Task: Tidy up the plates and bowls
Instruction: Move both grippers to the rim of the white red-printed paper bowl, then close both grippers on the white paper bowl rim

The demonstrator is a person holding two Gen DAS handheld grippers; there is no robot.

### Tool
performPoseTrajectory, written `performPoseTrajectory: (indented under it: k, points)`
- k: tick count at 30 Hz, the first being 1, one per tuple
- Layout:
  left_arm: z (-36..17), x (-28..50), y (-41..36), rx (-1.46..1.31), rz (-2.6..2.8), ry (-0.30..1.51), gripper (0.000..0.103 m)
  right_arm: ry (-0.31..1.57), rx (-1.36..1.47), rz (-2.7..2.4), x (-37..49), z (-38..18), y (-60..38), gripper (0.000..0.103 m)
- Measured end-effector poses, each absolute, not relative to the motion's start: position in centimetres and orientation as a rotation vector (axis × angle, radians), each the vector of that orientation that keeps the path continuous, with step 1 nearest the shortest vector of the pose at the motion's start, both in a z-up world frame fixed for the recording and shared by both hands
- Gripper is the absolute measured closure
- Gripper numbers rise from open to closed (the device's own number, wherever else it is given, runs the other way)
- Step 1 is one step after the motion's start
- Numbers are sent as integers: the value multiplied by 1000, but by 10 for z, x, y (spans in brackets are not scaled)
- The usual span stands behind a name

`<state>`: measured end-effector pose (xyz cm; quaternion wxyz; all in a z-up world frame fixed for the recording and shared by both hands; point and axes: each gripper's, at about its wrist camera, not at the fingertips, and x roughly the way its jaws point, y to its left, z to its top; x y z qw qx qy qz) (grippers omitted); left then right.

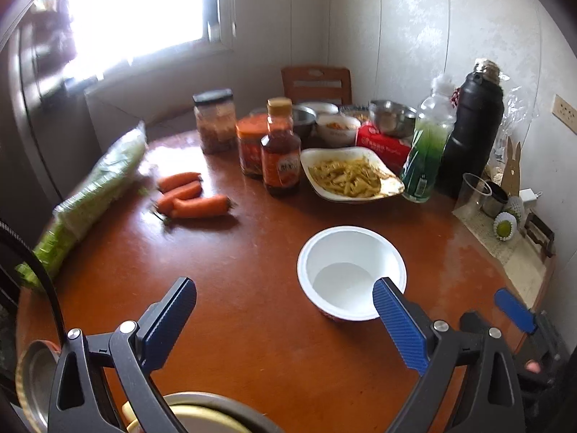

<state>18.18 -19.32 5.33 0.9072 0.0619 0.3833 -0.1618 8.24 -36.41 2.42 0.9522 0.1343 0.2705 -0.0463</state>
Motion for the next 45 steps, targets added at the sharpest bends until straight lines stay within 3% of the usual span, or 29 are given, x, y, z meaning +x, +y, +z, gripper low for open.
performPoseTrajectory:
  k: [12,30,39,45]
  points:
    - [19,234,-213,196,-303,952,4,651,268,-74,142,-1,-360,24]
    - [-7,257,-223,206,-269,1020,5,713,246,-40,180,-17,-351,26]
    - [-21,256,-226,108,-392,1109,27,713,200,23,176,-16,-339,59]
    - [-24,248,-225,81,-435,1134,49,731,190,52,172,-19,-330,69]
